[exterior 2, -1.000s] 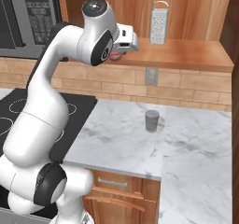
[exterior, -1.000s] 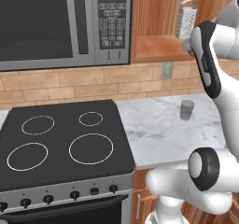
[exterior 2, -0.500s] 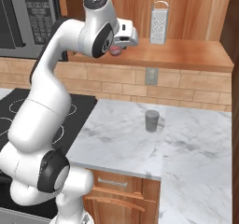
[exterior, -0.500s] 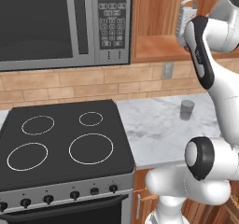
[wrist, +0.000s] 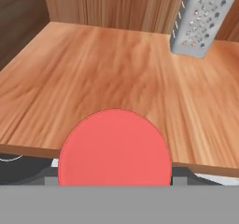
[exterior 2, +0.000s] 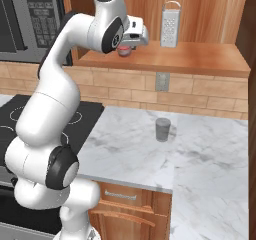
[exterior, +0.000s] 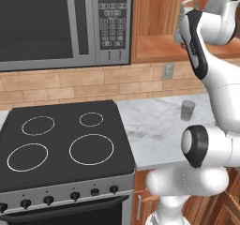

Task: Pick the cereal and jam from the counter and place them in the cabinets closest to them.

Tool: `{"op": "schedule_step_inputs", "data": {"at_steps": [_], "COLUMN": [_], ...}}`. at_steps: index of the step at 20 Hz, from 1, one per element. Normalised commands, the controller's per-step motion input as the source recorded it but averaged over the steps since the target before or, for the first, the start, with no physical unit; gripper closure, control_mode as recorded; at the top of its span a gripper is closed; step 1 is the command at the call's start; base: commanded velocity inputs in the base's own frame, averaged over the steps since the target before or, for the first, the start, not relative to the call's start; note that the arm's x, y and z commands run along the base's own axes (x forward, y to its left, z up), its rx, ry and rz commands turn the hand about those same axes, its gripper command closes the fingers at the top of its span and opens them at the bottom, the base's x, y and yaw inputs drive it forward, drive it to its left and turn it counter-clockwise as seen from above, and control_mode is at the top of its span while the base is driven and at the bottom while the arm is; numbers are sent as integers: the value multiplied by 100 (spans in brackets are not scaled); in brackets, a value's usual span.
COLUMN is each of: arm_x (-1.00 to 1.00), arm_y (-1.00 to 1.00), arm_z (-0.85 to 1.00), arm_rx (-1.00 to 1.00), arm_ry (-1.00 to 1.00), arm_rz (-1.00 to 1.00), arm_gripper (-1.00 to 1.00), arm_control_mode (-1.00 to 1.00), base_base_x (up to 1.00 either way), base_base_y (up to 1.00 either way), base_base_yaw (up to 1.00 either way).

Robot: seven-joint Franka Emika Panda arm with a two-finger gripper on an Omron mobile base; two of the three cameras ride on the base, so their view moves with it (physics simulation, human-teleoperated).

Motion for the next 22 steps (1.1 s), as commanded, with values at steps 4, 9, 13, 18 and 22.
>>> {"op": "schedule_step_inputs", "data": {"at_steps": [4,9,13,18,22], "arm_x": [28,35,49,53,56], "arm_y": [0,0,2,4,4], "arm_z": [-7,-8,-3,-1,0], "arm_rx": [4,2,0,0,0], "arm_ry": [0,0,0,0,0], "arm_rz": [0,-1,0,0,-1], "arm_gripper": [100,100,100,100,100], "arm_control_mode": [-100,-100,-100,-100,-100], "base_base_x": [0,0,0,0,0], "base_base_y": [0,0,0,0,0], "base_base_yaw": [0,0,0,0,0]}}
